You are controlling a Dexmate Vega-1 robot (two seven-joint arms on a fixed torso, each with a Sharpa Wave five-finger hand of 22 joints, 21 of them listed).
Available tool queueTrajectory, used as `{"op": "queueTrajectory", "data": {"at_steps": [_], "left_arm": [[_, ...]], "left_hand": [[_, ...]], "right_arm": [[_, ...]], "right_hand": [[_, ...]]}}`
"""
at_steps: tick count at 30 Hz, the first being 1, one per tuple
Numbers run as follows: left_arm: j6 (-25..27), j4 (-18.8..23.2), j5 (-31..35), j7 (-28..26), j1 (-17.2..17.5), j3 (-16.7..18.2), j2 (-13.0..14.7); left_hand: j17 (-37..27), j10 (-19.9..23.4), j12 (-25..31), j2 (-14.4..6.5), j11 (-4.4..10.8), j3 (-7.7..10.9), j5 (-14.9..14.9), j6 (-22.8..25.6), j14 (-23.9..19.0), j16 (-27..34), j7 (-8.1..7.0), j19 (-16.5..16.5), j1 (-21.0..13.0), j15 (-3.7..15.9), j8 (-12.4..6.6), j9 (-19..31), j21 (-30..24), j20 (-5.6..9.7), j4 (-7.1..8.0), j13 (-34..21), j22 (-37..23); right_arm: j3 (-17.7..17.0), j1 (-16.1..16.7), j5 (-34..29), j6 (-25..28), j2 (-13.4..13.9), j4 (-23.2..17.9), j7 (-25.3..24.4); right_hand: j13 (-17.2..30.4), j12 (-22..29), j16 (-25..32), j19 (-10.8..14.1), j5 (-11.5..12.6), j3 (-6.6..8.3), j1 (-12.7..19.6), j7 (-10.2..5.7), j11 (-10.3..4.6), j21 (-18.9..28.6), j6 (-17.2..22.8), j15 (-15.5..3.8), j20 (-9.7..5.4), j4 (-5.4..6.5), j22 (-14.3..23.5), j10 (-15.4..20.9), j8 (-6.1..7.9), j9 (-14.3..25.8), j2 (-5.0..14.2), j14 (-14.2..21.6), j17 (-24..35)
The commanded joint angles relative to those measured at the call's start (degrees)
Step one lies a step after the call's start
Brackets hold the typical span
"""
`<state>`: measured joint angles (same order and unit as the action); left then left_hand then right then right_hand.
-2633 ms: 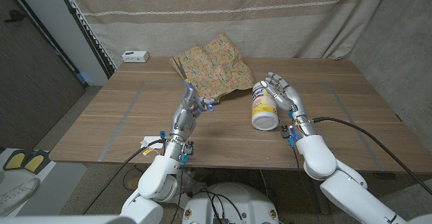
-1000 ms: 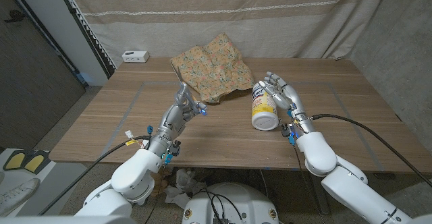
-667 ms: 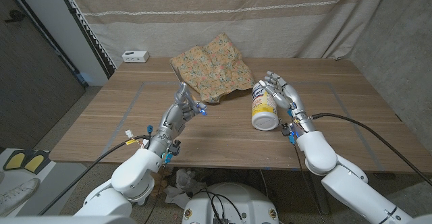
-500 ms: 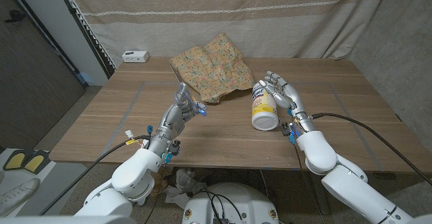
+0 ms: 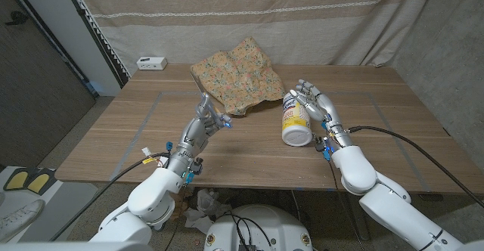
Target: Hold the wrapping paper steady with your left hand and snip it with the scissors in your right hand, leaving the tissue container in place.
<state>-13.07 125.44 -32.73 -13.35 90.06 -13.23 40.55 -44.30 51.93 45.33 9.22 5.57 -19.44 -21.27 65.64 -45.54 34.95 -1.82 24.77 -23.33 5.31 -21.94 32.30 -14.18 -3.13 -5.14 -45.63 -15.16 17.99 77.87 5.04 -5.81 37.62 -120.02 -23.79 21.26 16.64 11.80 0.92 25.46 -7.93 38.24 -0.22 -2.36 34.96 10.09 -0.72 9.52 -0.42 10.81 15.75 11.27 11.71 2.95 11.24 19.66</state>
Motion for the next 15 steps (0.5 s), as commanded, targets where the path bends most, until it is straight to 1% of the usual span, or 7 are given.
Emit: {"op": "queueTrajectory", "data": {"at_steps": [1,3,5,9,11,12,15], "left_arm": [[-3.9,-4.0,-0.9,4.0,-2.4,-1.8,-0.7],[-4.5,-4.9,-1.3,5.0,-3.0,-2.3,-0.9],[-5.1,-5.7,-1.6,5.8,-3.5,-2.7,-1.0],[-5.6,-6.5,-2.0,7.3,-4.1,-3.2,-0.4],[-5.6,-6.5,-2.3,7.8,-4.3,-3.3,0.0],[-5.7,-6.6,-2.3,8.0,-4.4,-3.3,0.1],[-6.2,-6.9,-2.4,8.6,-4.6,-3.6,0.4]], "left_hand": [[0.4,-0.8,-0.4,-0.3,1.23,0.03,-0.6,-5.3,0.5,-0.4,5.41,-0.5,-0.7,1.93,0.91,-0.7,0.4,0.2,-0.38,-0.3,0.1],[0.6,-2.5,-1.0,-0.5,1.74,0.12,-0.8,-5.2,2.5,-1.2,5.25,-0.8,-0.8,1.98,1.41,-1.2,0.5,0.15,-0.39,-0.4,0.0],[0.7,-3.0,-1.0,-0.5,1.73,0.12,-0.8,-5.2,2.8,-1.3,5.05,-0.9,-0.9,2.05,1.5,-1.3,0.5,0.29,-0.38,-0.7,0.0],[2.1,-6.6,-2.2,-0.7,1.94,0.07,-1.0,-5.2,4.4,-2.6,4.62,-1.4,-0.7,1.98,2.31,-2.1,0.7,0.18,-0.22,-0.9,0.0],[3.1,-9.3,-3.3,-0.7,1.22,0.02,-1.2,-5.6,6.7,-3.9,3.95,-1.9,-0.4,1.74,2.97,-2.6,0.8,0.15,-0.07,-0.8,-0.1],[3.4,-11.7,-4.3,-0.8,0.55,0.03,-1.3,-5.6,7.9,-4.5,4.01,-2.2,-0.3,1.23,3.38,-3.1,0.9,-0.08,0.03,-0.7,-0.2],[3.6,-13.2,-4.7,-0.9,0.19,0.04,-1.3,-5.5,8.7,-4.9,4.02,-2.4,-0.2,1.47,3.46,-3.1,0.9,0.14,0.12,-1.0,-0.2]], "right_arm": [[0.2,-0.3,-0.4,0.9,0.2,-0.4,-0.2],[0.3,-0.4,-0.5,1.1,0.2,-0.5,-0.3],[0.3,-0.4,-0.5,1.1,0.2,-0.6,-0.3],[0.4,-0.4,-0.6,1.4,0.3,-0.8,-0.4],[0.4,-0.4,-0.7,1.5,0.3,-0.8,-0.4],[0.4,-0.4,-0.8,1.4,0.3,-0.8,-0.4],[0.5,-0.3,-0.9,1.4,0.3,-1.0,-0.5]], "right_hand": [[0.0,0.0,0.3,0.0,0.5,-0.33,-0.5,-0.13,0.28,-0.2,-0.4,0.04,0.54,-0.02,0.1,-0.5,0.26,0.1,0.11,-0.3,0.1],[0.0,0.0,0.2,0.0,0.5,-0.36,-0.6,-0.13,0.35,-0.2,-0.4,0.15,0.55,-0.03,0.1,-0.6,0.27,0.1,0.12,-0.4,0.0],[-0.1,0.0,0.3,0.0,0.5,-0.38,-0.6,-0.1,0.26,-0.3,-0.5,0.07,0.57,-0.04,0.1,-0.6,0.24,0.1,0.14,-0.4,0.0],[-0.1,0.0,0.2,0.0,0.5,-0.42,-0.6,-0.13,0.35,-0.3,-0.6,0.11,0.58,-0.06,0.1,-0.6,0.24,0.1,0.17,-0.5,0.0],[-0.1,0.0,0.2,0.1,0.6,-0.45,-0.6,-0.05,0.38,-0.4,-0.7,0.04,0.62,-0.08,0.1,-0.7,0.25,0.1,0.19,-0.5,-0.1],[-0.1,0.0,0.3,0.1,0.6,-0.46,-0.6,-0.05,0.43,-0.4,-0.8,0.08,0.62,-0.08,0.1,-0.7,0.23,0.1,0.2,-0.5,-0.1],[-0.1,0.0,0.3,0.1,0.6,-0.48,-0.6,-0.04,0.44,-0.5,-0.8,0.05,0.63,-0.09,0.1,-0.8,0.23,0.1,0.21,-0.5,-0.1]]}}
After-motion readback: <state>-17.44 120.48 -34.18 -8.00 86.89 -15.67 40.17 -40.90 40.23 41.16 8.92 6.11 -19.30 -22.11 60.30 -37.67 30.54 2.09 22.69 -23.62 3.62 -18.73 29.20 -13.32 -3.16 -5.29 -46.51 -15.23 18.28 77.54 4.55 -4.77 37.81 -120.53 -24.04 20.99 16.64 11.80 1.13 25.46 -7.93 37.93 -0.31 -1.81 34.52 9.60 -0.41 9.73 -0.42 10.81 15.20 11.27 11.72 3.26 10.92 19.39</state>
